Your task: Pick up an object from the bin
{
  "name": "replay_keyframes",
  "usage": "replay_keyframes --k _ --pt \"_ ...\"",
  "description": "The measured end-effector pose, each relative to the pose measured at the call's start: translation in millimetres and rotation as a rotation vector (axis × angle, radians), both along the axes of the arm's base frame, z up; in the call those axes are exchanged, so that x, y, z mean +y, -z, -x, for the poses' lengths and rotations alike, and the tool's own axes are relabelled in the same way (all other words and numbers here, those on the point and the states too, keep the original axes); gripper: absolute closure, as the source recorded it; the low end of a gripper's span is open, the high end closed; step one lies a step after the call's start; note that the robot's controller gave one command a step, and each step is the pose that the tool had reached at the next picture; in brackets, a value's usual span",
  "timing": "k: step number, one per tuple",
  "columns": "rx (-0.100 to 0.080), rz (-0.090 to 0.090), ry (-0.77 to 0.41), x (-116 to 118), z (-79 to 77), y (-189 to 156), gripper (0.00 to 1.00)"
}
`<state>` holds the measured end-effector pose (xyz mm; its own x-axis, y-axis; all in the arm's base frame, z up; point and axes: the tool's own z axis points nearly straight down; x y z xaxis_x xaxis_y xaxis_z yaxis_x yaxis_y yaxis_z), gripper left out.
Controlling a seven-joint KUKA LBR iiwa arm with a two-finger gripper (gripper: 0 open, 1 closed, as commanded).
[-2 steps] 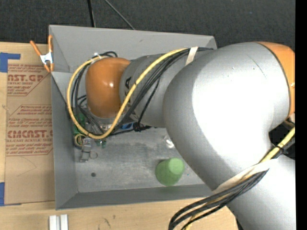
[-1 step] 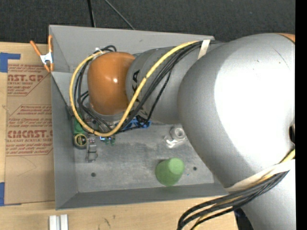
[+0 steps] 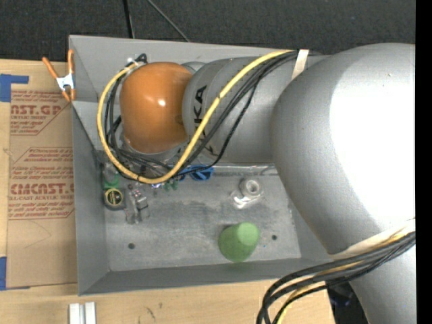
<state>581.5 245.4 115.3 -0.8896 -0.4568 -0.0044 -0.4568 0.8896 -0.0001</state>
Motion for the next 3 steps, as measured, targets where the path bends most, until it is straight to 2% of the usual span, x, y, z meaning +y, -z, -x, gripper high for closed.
replay_keyframes --k 1,2,3 --pt "0.001 0.001 -0.268 0.3 -9.4 45.7 0.00" --pt "0.000 -0.001 -0.266 0.9 -9.6 45.4 0.00" --pt "-0.004 -0.003 -0.267 1.9 -10.8 43.0 1.00"
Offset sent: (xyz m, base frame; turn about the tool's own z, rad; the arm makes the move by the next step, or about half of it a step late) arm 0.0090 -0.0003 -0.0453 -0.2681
